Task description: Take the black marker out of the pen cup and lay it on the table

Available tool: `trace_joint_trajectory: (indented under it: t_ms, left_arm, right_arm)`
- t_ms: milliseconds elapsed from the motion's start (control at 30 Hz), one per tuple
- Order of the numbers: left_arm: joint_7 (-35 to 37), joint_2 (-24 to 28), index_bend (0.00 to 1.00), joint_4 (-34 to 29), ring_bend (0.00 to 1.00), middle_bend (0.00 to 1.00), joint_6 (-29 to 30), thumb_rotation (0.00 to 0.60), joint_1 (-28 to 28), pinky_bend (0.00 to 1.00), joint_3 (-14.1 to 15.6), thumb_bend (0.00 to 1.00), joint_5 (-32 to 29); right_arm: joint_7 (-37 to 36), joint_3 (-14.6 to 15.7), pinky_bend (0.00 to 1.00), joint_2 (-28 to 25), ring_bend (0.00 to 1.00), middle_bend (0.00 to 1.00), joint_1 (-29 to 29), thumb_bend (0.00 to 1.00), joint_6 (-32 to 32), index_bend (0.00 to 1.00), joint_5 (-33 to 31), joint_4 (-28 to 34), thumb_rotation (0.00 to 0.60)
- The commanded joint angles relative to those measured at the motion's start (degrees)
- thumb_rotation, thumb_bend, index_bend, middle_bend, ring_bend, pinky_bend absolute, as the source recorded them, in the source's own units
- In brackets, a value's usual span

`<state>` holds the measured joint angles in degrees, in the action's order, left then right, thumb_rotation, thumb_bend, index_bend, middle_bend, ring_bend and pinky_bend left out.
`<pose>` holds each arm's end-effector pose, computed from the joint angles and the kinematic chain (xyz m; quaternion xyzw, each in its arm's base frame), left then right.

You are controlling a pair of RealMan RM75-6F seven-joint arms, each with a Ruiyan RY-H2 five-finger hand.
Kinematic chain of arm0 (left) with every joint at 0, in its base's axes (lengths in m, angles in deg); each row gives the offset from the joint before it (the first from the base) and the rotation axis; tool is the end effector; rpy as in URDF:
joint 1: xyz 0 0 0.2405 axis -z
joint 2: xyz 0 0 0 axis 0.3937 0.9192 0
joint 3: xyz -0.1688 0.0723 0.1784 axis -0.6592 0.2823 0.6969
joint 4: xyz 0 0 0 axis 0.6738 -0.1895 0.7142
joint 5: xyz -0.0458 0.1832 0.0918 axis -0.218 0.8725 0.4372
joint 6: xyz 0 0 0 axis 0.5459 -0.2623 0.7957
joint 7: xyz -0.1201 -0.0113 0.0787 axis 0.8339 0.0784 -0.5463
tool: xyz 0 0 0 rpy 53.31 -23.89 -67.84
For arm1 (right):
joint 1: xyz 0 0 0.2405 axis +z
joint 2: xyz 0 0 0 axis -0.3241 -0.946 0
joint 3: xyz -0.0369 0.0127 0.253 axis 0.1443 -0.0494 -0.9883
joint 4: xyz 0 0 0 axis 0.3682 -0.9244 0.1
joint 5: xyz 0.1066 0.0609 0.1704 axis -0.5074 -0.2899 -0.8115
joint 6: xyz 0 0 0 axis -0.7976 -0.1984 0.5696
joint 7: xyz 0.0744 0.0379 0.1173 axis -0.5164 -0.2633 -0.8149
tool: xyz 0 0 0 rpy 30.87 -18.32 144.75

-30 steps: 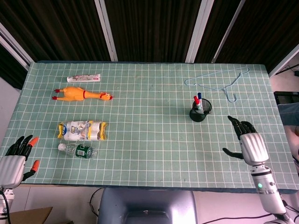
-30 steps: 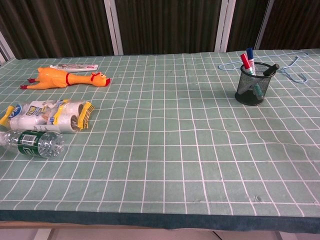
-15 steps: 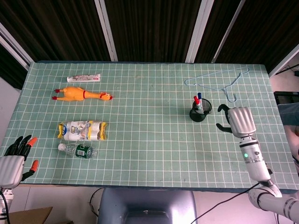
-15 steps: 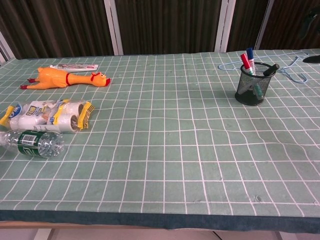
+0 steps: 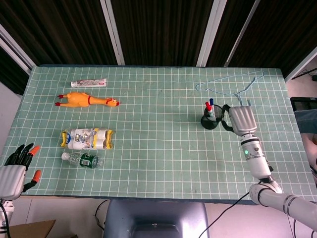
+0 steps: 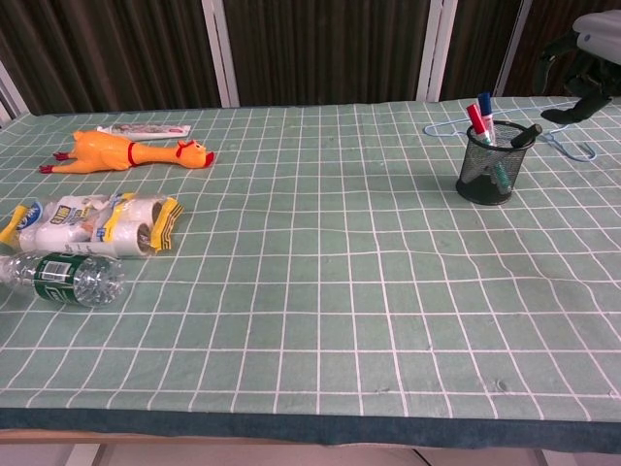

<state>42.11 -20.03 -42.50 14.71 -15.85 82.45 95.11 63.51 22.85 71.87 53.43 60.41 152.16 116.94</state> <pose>-0.3166 0.1938 0.1529 -0.6253 -0.3464 -0.3562 0.6017 -0.2312 -0.3865 0.0914 0.6566 -0.3189 0.3467 0.5891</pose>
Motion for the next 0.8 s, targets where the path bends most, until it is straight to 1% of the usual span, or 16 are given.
trace_joint_trajectory:
  t_ms: [33,333,800]
  left_arm:
    - [0.24,0.05,0.12,0.01,0.03,0.07,0.13,0.600,-0.08,0.20,-0.06,0.41,-0.02]
    - [0.50,0.11,0.12,0.06,0.03,0.07,0.19,0.600,-0.12,0.20,-0.10,0.41,0.15]
    - [1.03,0.27,0.12,0.14,0.03,0.07,0.15,0.600,-0.18,0.20,-0.20,0.41,0.13]
  right_arm:
    - [1.13,0.33,1.00,0.72,1.00,0.98,0.68,0.47,-0.42,0.59,-1.01,-0.80,0.600]
    - [4.18,1.31,1.00,3.04,1.00,0.98,2.37,0.47,-1.00,0.59,-3.47,-3.91,0.600]
    - [2.84,2.22,1.00,6.72,1.00,0.98,4.16,0.47,-1.79,0.61,-3.94,-9.57,0.600]
